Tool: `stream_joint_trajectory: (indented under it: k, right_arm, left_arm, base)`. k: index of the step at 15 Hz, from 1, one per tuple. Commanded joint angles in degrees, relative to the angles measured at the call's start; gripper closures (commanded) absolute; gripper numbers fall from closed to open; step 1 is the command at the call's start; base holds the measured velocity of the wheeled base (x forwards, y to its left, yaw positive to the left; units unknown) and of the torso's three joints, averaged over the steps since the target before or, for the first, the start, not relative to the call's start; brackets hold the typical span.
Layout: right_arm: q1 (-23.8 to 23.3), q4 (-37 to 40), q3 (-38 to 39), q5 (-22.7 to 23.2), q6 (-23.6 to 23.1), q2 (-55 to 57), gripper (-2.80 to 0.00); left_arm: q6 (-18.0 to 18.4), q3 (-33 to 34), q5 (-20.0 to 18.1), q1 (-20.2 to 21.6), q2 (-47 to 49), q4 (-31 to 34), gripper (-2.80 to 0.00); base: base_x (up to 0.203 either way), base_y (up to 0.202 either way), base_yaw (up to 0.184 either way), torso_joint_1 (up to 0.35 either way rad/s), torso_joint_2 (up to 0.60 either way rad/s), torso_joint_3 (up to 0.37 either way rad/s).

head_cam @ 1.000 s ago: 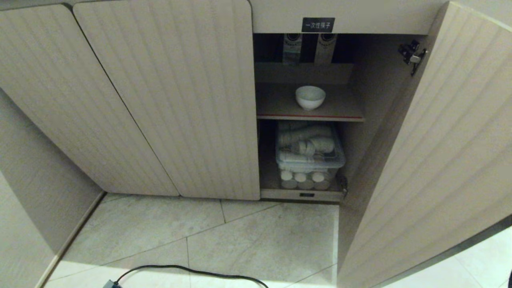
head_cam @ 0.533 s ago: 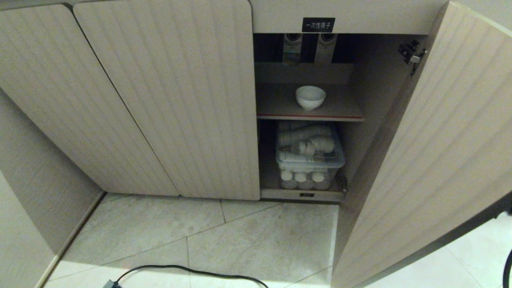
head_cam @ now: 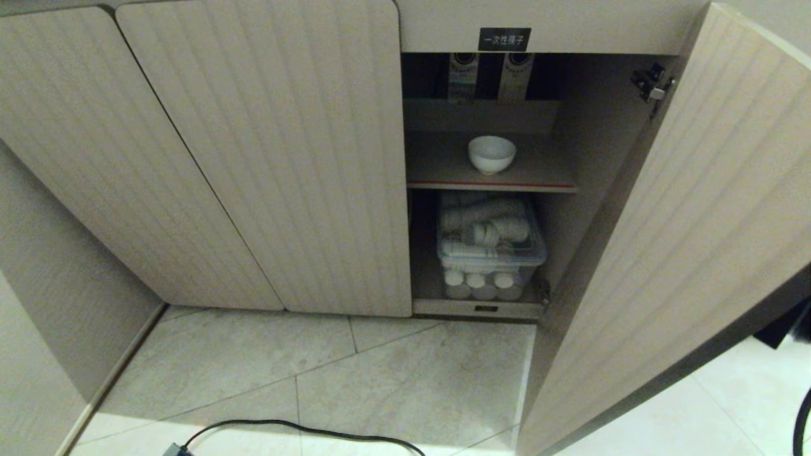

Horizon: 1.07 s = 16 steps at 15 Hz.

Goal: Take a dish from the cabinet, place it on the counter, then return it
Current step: Close the cabinet door

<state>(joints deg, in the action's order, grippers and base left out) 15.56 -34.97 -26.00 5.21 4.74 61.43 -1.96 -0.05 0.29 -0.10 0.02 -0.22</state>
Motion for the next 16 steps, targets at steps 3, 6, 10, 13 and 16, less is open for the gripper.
stream_joint_trajectory:
  k: [3,6,10,13,16]
  right_arm:
    - [0.4,-0.6,-2.6,0.0,-1.5,3.8,0.00]
    - [0.9,-0.8,-5.4,-0.2,-1.7,7.0,0.00]
    - [1.2,-1.3,-9.3,-0.4,-4.2,13.9,0.00]
    - [3.4,-7.7,-9.7,-0.5,-5.9,19.4,0.00]
    - [4.7,-16.1,-9.8,-0.6,-7.4,26.6,0.00]
  left_arm:
    - [-0.1,0.0,0.1,0.0,0.0,0.0,0.00]
    - [-0.1,0.0,0.1,0.0,0.0,0.0,0.00]
    - [0.0,0.0,0.1,0.0,0.0,0.0,0.00]
    - [0.0,0.0,0.1,0.0,0.0,0.0,0.00]
    - [0.0,0.0,0.1,0.0,0.0,0.0,0.00]
  base:
    - [0.000,0.000,0.000,0.000,0.00,0.000]
    - [0.000,0.000,0.000,0.000,0.00,0.000]
    - [0.000,0.000,0.000,0.000,0.00,0.000]
    - [0.000,0.000,0.000,0.000,0.00,0.000]
    - [0.000,0.000,0.000,0.000,0.00,0.000]
